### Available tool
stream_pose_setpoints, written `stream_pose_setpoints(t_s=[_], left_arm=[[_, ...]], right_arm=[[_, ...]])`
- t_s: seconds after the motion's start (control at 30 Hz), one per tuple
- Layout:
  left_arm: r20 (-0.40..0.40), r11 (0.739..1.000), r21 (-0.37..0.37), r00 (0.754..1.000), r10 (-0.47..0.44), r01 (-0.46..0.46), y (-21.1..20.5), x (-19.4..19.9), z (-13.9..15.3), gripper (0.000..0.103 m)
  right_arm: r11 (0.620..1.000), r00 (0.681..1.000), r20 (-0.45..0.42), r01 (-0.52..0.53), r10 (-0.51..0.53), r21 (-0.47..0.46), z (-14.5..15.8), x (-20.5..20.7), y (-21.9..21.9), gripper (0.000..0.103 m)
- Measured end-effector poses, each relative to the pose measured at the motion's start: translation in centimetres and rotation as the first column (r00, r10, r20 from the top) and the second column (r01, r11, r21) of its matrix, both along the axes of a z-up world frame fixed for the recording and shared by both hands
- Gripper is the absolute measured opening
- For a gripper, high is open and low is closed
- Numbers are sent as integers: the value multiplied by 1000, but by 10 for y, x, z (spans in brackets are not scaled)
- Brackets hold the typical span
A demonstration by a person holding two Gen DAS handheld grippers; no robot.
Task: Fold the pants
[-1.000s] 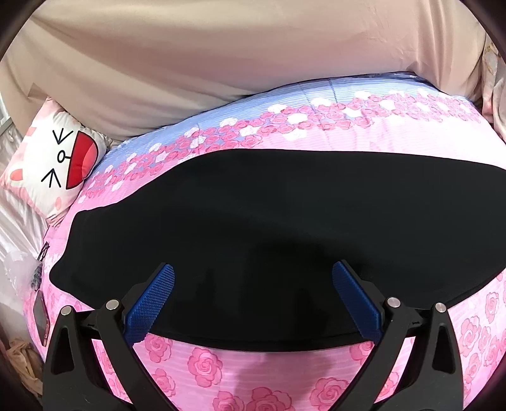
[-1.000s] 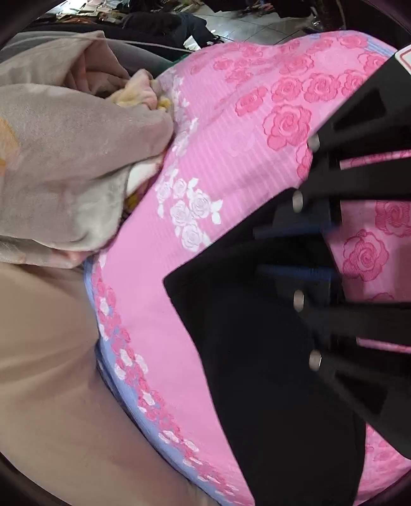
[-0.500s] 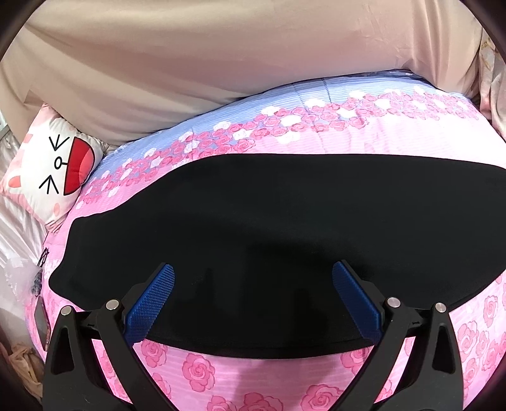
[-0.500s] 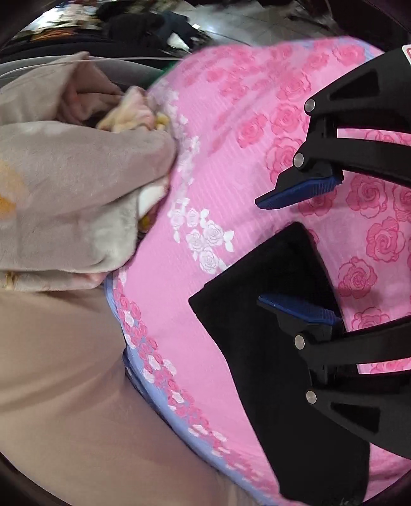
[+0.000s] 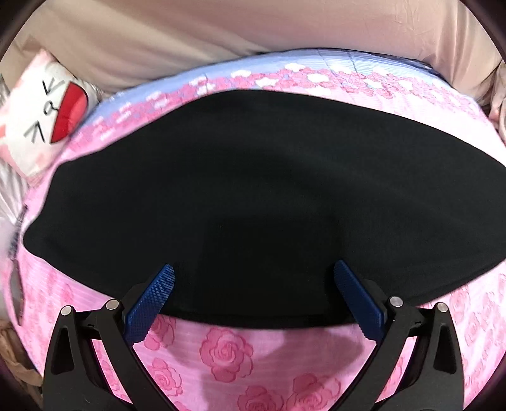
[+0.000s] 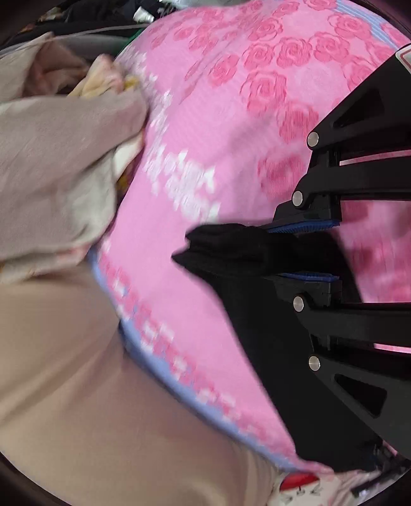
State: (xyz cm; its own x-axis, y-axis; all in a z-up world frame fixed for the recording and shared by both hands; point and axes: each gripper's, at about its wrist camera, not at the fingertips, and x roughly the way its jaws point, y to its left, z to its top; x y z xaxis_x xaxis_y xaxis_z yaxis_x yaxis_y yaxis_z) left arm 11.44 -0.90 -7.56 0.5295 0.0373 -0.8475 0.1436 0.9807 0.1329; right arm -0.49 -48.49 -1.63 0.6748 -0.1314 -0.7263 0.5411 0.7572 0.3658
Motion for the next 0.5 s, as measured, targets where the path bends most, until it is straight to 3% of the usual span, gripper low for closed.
stream_pose_setpoints(t_s=[0.13, 0.27, 0.33, 0.43, 0.5], left_arm=[[-7, 998, 0, 998, -56, 56, 8, -10, -2, 98], [-37, 995, -63, 996, -83, 81, 29, -22, -2, 98], [-59, 997, -52, 996, -60, 56, 40, -28, -4, 98], [-7, 998, -66, 1000, -23, 23, 65, -40, 5, 98], [40, 995, -101, 999, 11, -7, 88, -47, 20, 98]], right_arm=[[987, 986, 62, -150, 154, -61, 51, 35, 59, 19], [930, 930, 76, -352, 360, -107, 75, 84, 144, 19], [884, 884, 70, -454, 462, -109, 73, 109, 196, 19], [799, 802, 23, -591, 597, -115, 52, 139, 275, 19], [730, 734, -29, -678, 679, -87, 23, 156, 329, 19]])
